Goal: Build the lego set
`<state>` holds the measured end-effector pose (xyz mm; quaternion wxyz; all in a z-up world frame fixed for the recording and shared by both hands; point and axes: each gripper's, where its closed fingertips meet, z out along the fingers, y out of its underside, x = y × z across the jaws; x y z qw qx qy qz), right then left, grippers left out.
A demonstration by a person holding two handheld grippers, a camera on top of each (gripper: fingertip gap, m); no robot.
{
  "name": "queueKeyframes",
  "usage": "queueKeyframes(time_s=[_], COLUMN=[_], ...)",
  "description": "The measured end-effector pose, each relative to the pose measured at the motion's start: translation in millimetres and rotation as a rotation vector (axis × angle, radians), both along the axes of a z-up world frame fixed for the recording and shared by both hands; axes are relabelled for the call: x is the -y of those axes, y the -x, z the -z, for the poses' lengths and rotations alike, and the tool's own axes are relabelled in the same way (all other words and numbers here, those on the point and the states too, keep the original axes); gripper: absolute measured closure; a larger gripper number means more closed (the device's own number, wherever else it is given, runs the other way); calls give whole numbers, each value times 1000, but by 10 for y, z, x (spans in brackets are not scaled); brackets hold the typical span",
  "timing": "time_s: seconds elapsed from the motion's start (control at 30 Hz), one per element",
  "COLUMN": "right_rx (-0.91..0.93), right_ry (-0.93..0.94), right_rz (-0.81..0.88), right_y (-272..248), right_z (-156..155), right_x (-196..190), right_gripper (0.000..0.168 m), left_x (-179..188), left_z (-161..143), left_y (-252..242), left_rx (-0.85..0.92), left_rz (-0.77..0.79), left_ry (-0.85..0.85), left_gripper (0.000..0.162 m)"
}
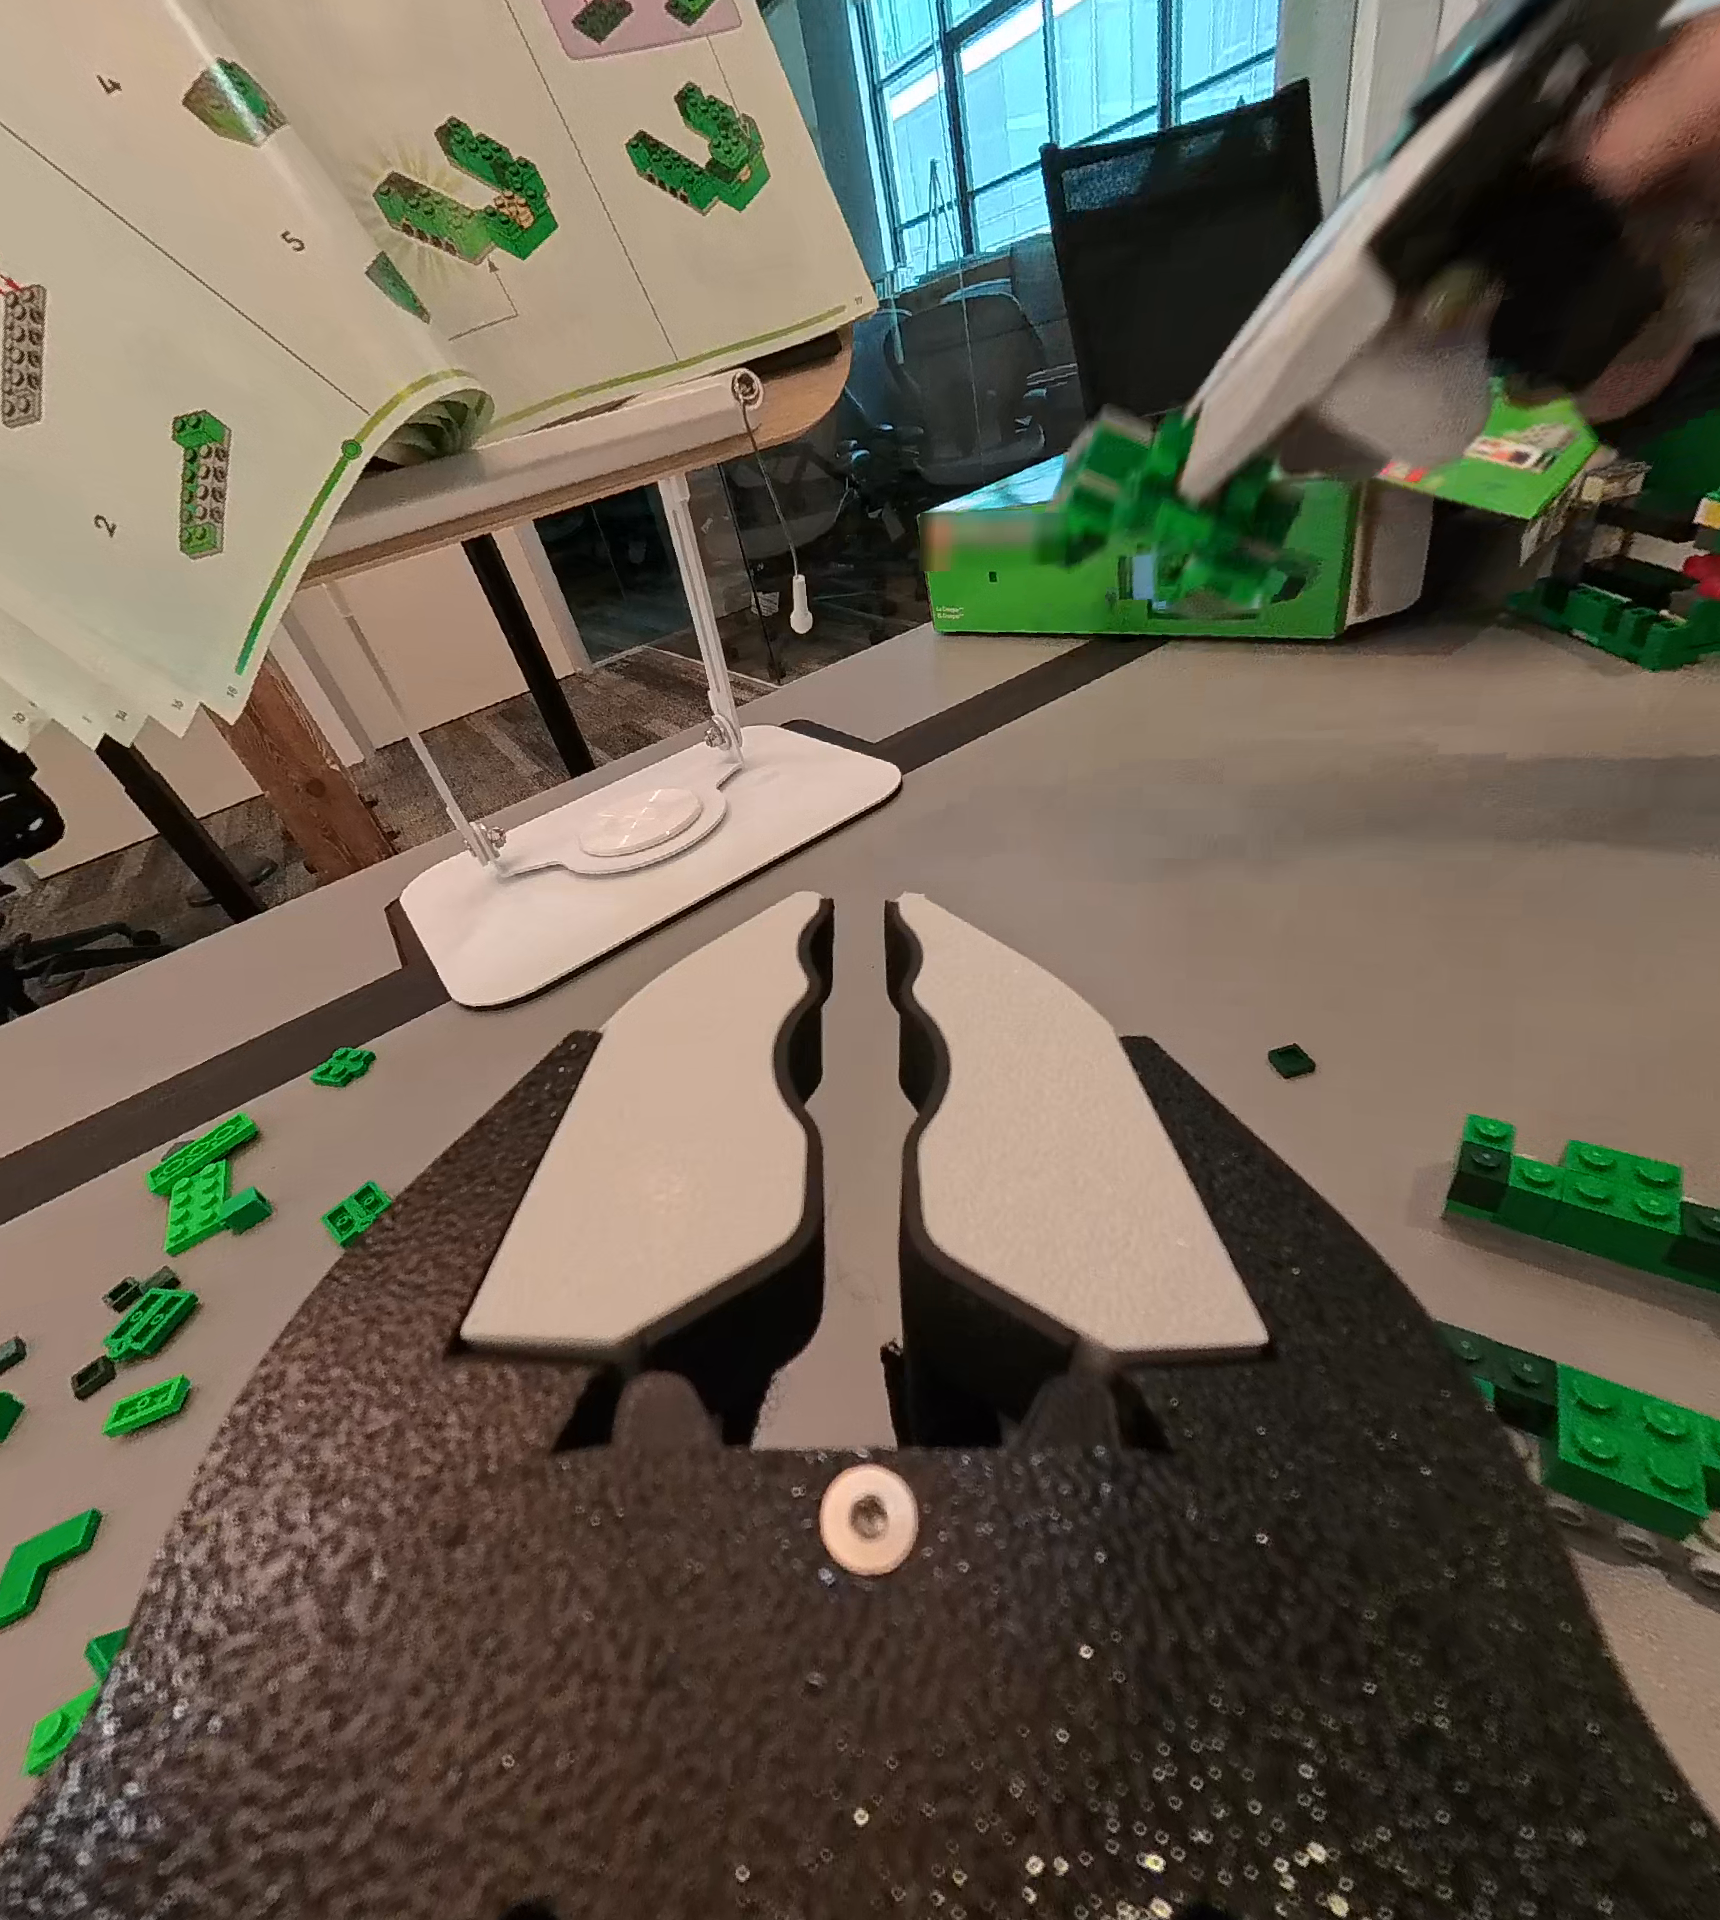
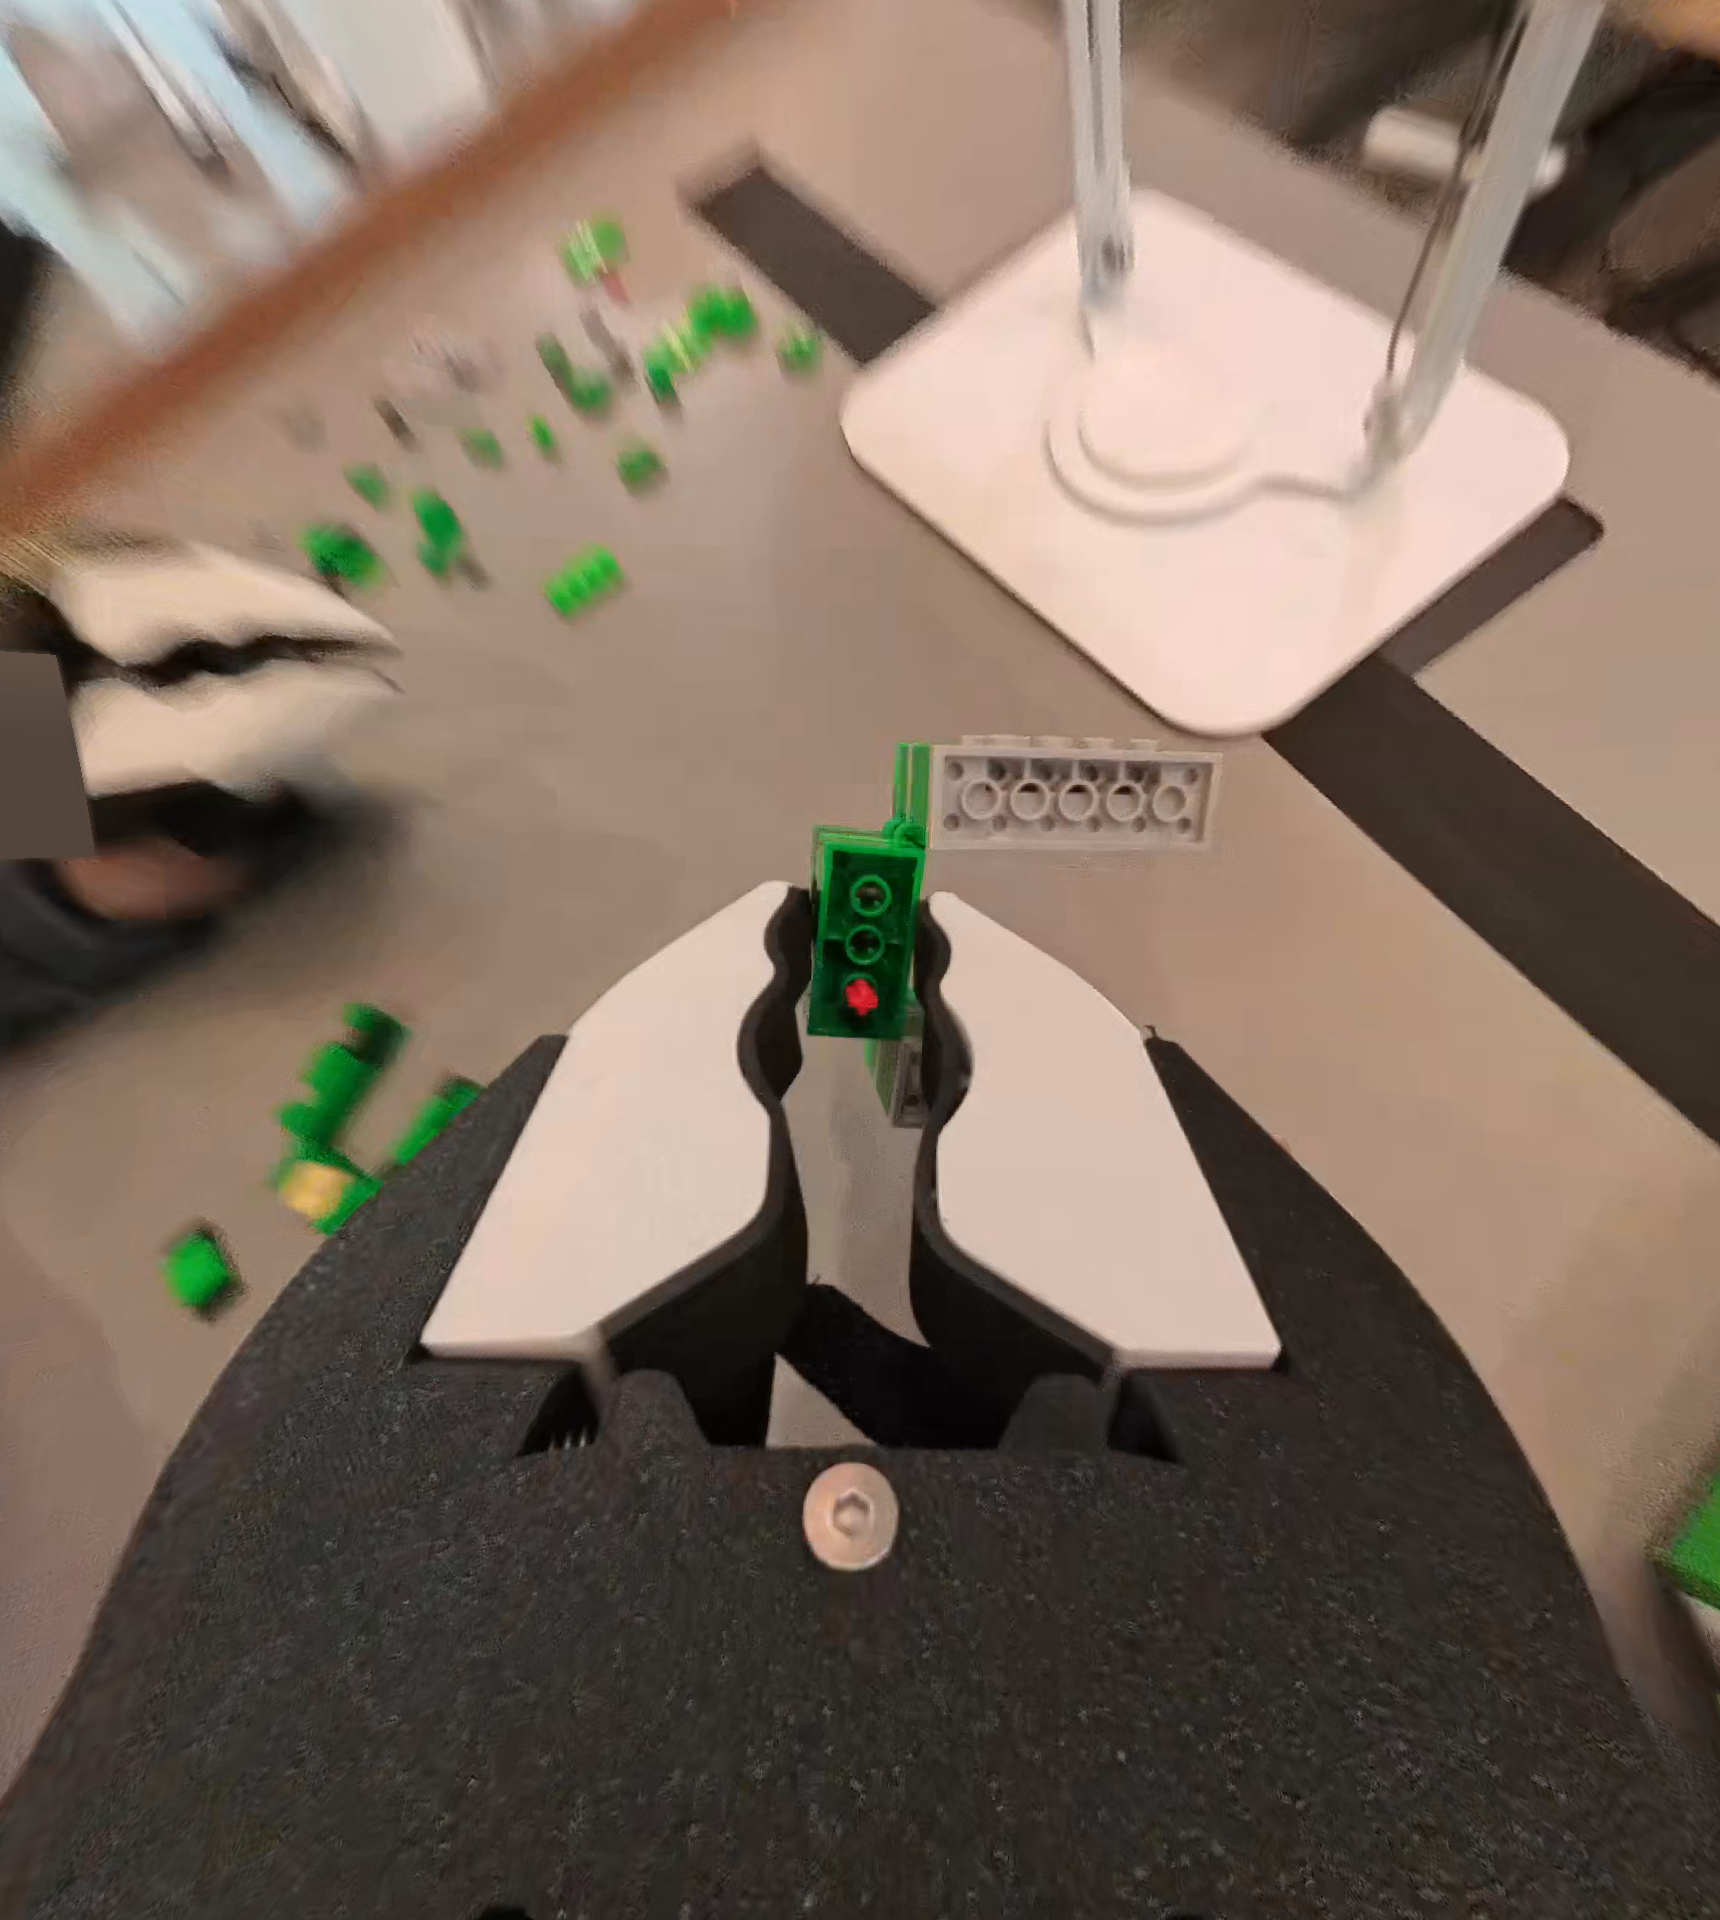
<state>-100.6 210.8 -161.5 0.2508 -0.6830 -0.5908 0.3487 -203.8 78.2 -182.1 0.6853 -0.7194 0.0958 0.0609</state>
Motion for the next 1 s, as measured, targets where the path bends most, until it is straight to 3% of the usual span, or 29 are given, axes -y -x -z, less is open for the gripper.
queueKeyframes(time_s=[0.2, 0.47, 0.77, 1.0], right_rx=[-414, -574, -555, -243], right_ry=[301, 372, 284, -132], right_rz=[106, 80, 87, 135], right_y=[-27, -125, -121, -240], right_z=[-919, -1433, -1315, -441], right_x=[374, 690, 605, 88], right_gripper=[151, 151, 151, 151], left_x=[-3, -4, -5, -4], left_z=[5, 9, 13, 9], left_y=[-7, -13, -17, -12], left_rx=[-4, -8, -11, -9], left_rz=[1, 2, 4, 3], left_ry=[3, 4, 7, 5], left_gripper=[153, 153, 153, 153])
